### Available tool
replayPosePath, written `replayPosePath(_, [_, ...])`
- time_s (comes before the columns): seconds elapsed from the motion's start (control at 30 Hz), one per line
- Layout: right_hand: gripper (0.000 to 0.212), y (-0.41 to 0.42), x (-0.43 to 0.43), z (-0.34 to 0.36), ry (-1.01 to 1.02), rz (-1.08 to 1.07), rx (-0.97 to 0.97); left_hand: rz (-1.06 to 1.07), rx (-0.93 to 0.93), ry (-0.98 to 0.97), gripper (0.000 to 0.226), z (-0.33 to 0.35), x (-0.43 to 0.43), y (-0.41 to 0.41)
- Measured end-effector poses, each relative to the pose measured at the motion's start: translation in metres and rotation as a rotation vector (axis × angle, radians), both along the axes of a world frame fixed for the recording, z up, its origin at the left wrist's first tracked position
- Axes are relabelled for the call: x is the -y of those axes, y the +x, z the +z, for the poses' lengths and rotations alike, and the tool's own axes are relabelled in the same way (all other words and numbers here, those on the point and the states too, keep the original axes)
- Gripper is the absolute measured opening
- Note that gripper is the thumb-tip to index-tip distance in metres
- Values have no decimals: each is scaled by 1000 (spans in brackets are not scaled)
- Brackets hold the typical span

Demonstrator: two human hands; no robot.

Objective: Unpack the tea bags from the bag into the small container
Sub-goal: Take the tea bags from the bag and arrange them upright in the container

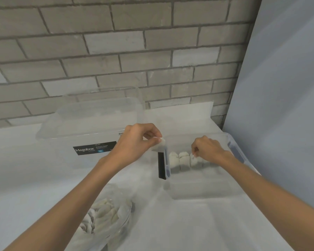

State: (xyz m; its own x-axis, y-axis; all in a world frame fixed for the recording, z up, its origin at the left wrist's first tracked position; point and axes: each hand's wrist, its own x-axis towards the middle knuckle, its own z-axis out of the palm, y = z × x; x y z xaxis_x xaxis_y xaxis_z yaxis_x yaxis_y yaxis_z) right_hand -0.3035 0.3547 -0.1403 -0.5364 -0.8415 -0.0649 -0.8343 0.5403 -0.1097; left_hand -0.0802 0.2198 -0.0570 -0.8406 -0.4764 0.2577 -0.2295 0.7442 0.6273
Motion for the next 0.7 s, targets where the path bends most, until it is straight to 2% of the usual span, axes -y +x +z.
replayPosePath(0.13, [20, -1, 0, -2, 1, -4, -6, -8, 28, -58, 9, 2, -6, -7])
replayPosePath(0.23, [21, -1, -5, 5, -30, -23, -26, -64, 58, -14, 9, 4, -11, -17])
replayPosePath(0.5, [19, -9, -58, 72, -438, -188, -39, -265, 157, 5, 2, -8, -46, -91])
replayPosePath(0.7, [17, -8, -101, 88, -547, -259, -38, -322, 322, -146, 3, -43, -77, -153])
